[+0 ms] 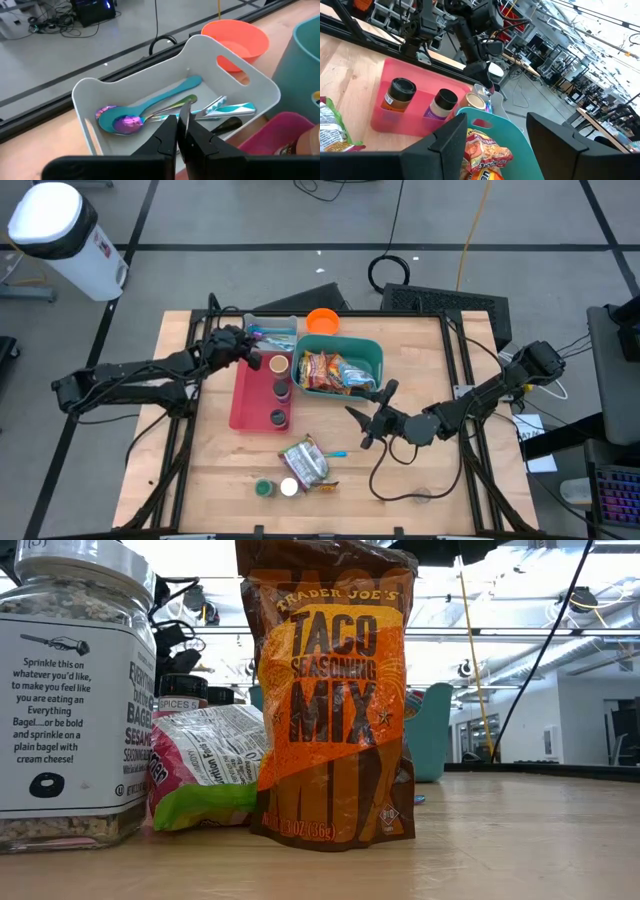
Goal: Pick & Place Food Item
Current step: Put the blue patterned spoon into the gray bin
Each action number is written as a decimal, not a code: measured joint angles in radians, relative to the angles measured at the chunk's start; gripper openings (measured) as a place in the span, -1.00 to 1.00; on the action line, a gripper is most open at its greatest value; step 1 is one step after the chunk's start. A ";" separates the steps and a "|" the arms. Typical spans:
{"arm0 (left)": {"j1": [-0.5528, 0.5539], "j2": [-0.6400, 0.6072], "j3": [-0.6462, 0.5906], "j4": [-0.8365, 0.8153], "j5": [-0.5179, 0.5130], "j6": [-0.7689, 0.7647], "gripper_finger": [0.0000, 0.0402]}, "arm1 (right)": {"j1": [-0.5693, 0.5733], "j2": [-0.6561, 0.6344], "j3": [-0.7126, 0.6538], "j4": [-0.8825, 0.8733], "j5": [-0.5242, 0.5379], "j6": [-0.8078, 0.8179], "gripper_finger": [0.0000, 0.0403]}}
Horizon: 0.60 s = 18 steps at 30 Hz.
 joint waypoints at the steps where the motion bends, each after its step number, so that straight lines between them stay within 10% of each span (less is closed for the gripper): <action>1: 0.000 0.001 0.000 0.005 0.000 0.005 -0.89 | 0.000 0.000 0.000 0.000 0.000 0.000 -0.02; 18: 0.000 0.000 0.000 0.035 -0.114 0.058 -0.71 | 0.000 0.000 0.000 0.000 0.000 0.020 -0.03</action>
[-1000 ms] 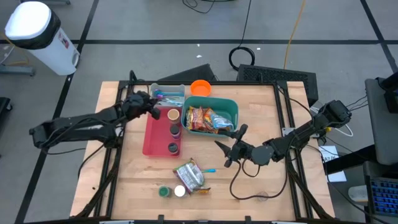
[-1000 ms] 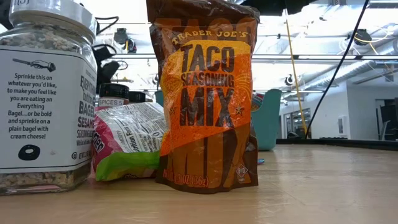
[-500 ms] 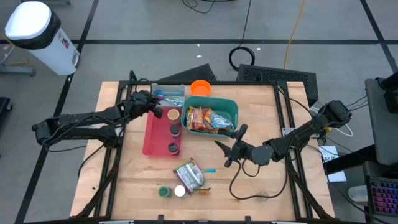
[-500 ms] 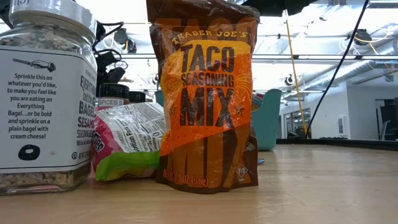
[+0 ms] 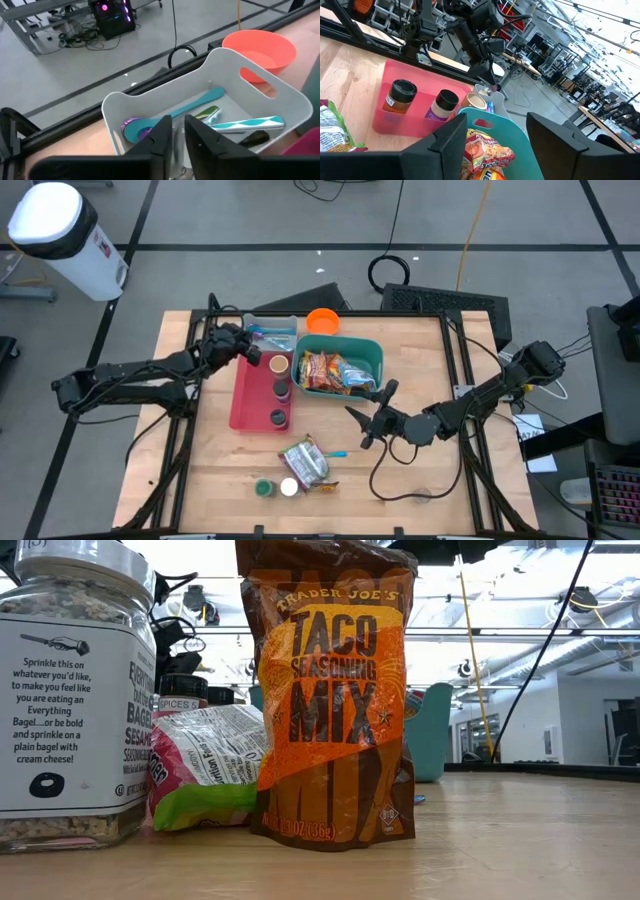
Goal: Pick & Place Food Item
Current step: Put the blue patterned spoon into the gray bin, then put the violet spoon into the gray bin
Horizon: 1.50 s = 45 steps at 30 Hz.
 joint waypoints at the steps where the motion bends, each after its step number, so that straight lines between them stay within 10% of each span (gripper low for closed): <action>1: 0.000 0.000 0.000 0.000 0.000 0.000 -0.66 | 0.000 0.000 0.000 0.000 0.000 0.000 -0.03; 17: -0.001 0.000 0.000 0.002 -0.029 -0.015 0.03 | 0.002 0.000 -0.001 -0.056 -0.119 0.131 -0.03; 24: -0.001 0.000 0.000 0.003 -0.009 -0.046 0.03 | -0.023 0.071 -0.001 -0.115 -0.510 0.403 -0.03; 45: -0.003 0.000 0.000 -0.001 0.007 -0.073 0.03 | -0.095 0.499 0.086 -0.220 -0.763 0.600 -0.08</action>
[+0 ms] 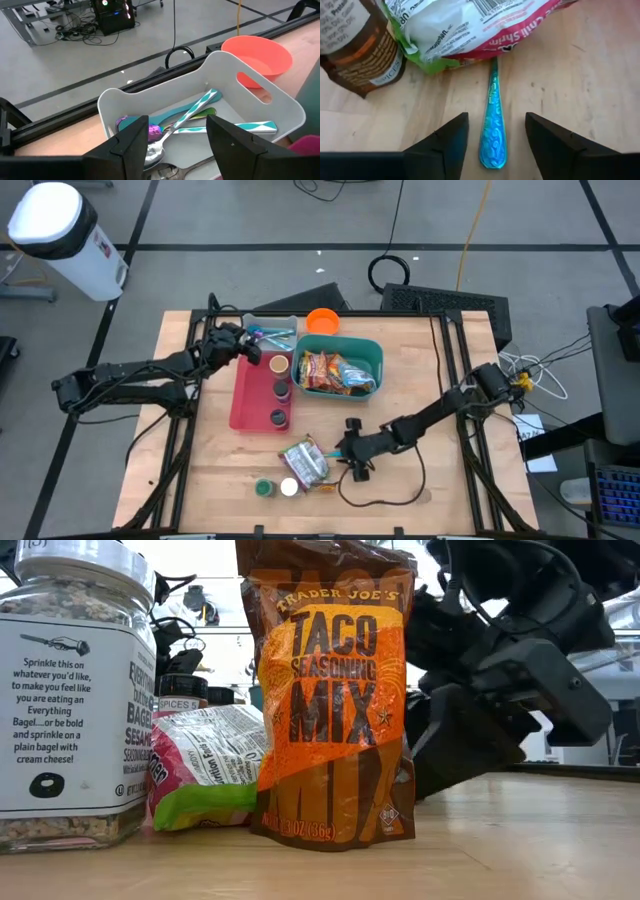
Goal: Pick & Place Food Item
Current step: Put the violet spoon into the gray bin
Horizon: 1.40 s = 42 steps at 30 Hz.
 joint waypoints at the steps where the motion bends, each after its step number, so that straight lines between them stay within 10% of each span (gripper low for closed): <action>1: 0.000 0.000 0.000 -0.002 0.002 0.000 0.03 | -0.005 0.004 0.000 -0.018 0.005 0.008 -0.12; 14: 0.000 0.000 0.000 -0.022 0.005 -0.002 0.03 | -0.017 -0.006 0.001 -0.334 -0.054 0.039 -0.97; 30: 0.001 0.000 0.000 -0.029 0.005 0.001 0.03 | 0.057 -0.171 -0.003 -0.829 -0.038 0.431 -1.00; 42: 0.001 0.000 0.000 -0.029 0.005 -0.018 0.03 | 0.208 -0.370 -0.005 -0.933 0.319 0.633 -0.97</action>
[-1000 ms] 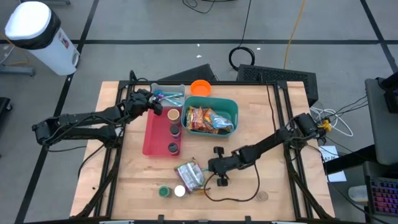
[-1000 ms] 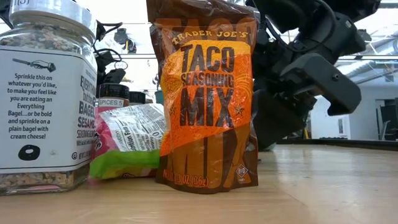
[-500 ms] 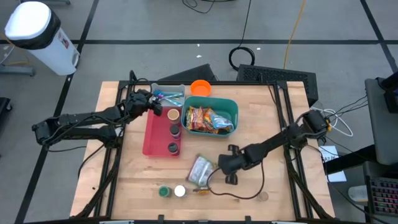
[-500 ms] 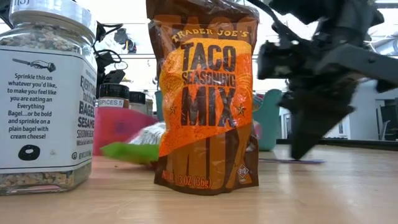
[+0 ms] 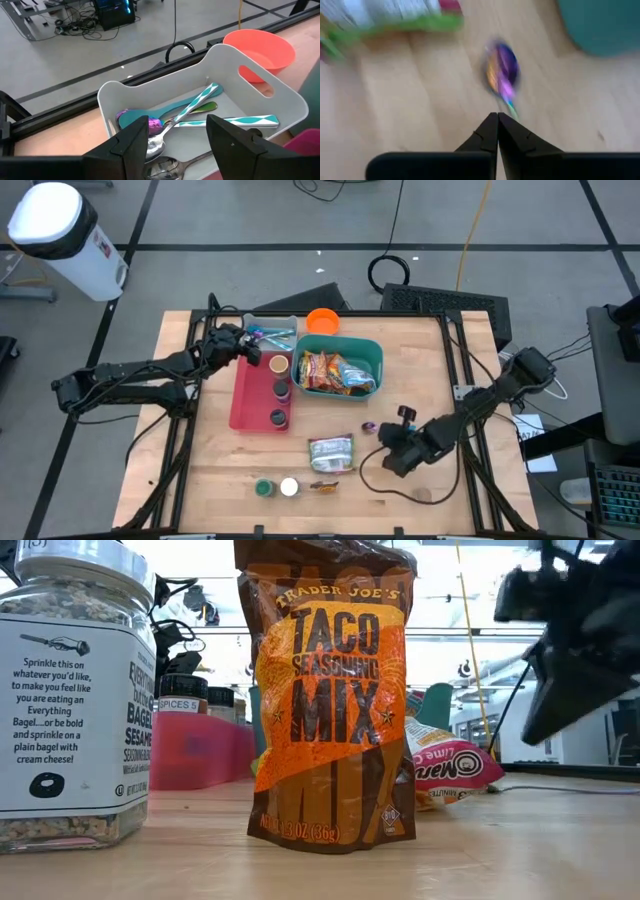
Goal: Pick & Place Food Item
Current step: Put the violet spoon into the gray bin
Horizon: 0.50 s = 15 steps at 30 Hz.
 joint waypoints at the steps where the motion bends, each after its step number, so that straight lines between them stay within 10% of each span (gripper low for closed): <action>1: -0.001 0.000 0.000 0.000 0.000 0.000 0.03 | 0.003 -0.006 -0.001 0.017 0.019 -0.013 -0.95; 10: -0.002 0.000 0.000 0.000 0.011 -0.001 0.03 | -0.025 -0.015 -0.063 0.072 0.109 -0.200 -0.44; 15: -0.002 0.000 0.000 -0.001 0.026 -0.001 0.03 | -0.124 -0.016 -0.167 0.122 -0.011 -0.242 -0.19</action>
